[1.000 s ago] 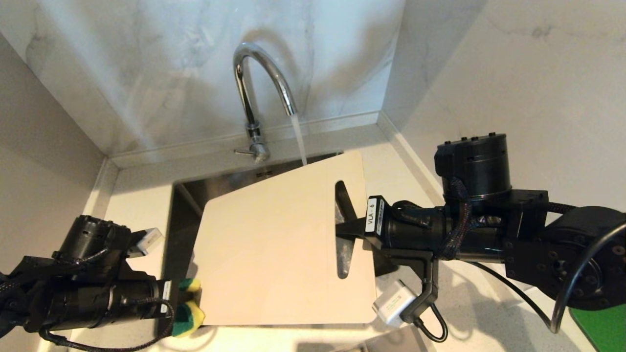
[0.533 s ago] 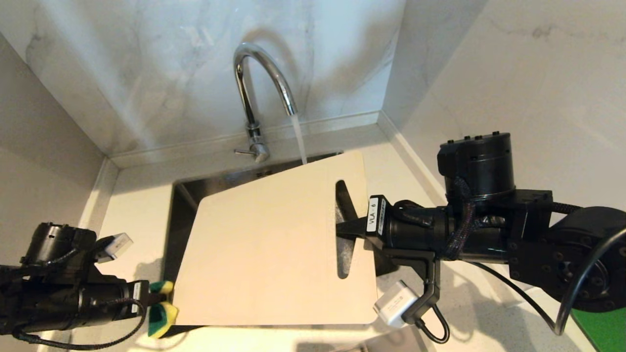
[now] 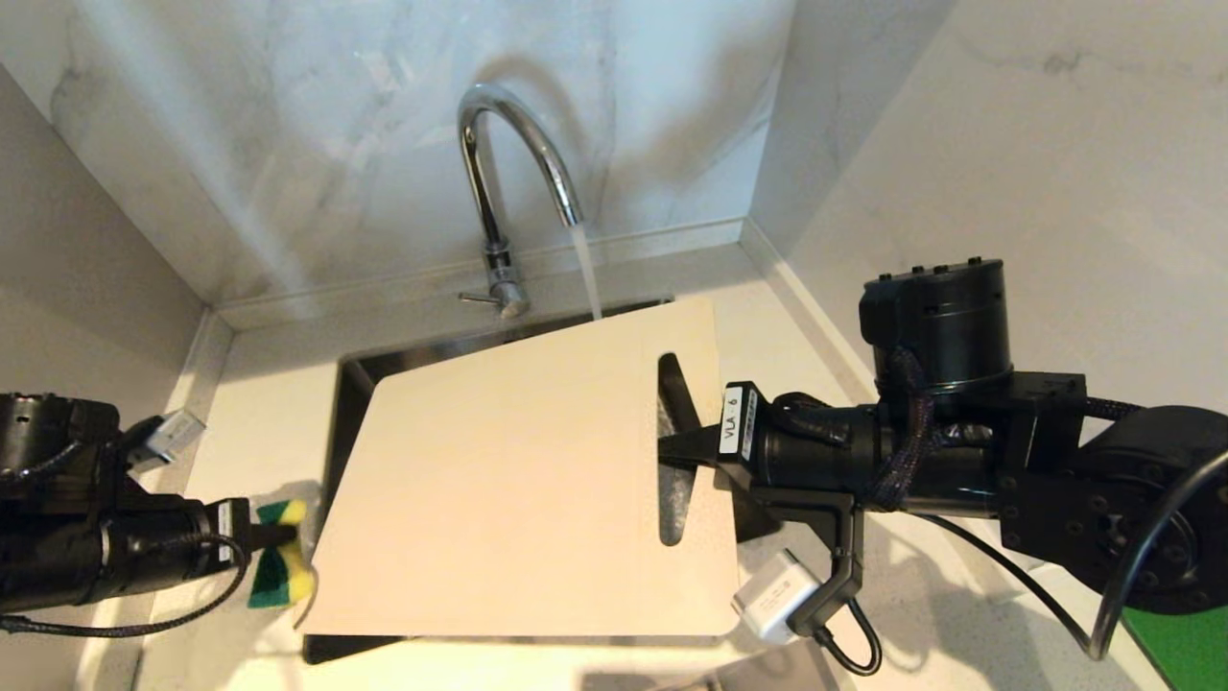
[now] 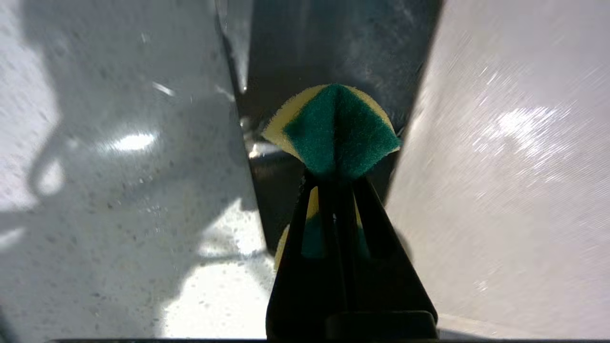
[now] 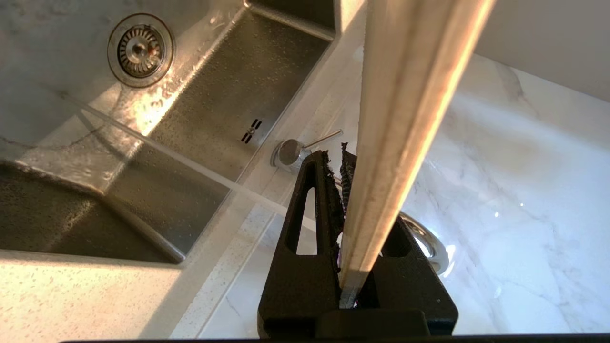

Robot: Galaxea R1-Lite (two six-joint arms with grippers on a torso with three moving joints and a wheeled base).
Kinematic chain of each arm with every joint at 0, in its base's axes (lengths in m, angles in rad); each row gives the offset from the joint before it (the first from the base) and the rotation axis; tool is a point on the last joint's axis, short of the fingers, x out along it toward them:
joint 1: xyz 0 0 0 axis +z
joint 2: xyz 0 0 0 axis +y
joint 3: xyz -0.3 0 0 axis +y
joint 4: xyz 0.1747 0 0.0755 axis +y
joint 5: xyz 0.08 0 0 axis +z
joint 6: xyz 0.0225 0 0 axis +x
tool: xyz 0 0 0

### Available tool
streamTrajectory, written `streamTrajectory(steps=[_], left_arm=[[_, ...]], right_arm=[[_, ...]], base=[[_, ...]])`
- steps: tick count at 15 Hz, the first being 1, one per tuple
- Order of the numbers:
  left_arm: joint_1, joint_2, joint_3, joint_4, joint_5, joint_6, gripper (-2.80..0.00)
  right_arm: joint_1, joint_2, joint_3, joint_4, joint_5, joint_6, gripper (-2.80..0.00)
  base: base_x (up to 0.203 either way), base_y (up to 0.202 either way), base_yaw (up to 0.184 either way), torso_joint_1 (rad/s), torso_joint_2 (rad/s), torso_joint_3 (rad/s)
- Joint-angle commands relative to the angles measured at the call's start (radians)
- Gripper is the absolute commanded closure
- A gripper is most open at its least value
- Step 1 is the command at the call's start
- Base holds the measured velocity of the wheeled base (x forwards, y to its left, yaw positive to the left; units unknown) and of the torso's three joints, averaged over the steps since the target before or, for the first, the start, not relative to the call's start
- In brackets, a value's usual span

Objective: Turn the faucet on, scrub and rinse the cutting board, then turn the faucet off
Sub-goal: Scrub the cutting board underwater, then put down the cutting board

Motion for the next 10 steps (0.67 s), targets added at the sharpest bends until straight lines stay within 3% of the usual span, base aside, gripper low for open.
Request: streamTrajectory(steps=[1,6,10], left_arm=[[0.002,-0.049,-0.085,0.076,-0.002,-0.012,0.00],[0.017,-0.105,-0.253,0.243,0.001,-0.030,0.00],[0.126,-0.119,-0.279,0.254,0.003,0.028,0.00]], right_arm=[[0.001,0.000,0.000,-0.002,0.002,-0.014,0.00],[-0.004,-0.003,0.002,-0.002,0.002,-0.011,0.00],[-0.008,-0.003,0.000,-0.002,0.002,-0.009,0.00]], base=[[0.000,0.000,0.000,0.000,0.00,0.000],[0.000,0.000,0.000,0.000,0.00,0.000],[0.000,0.000,0.000,0.000,0.00,0.000]])
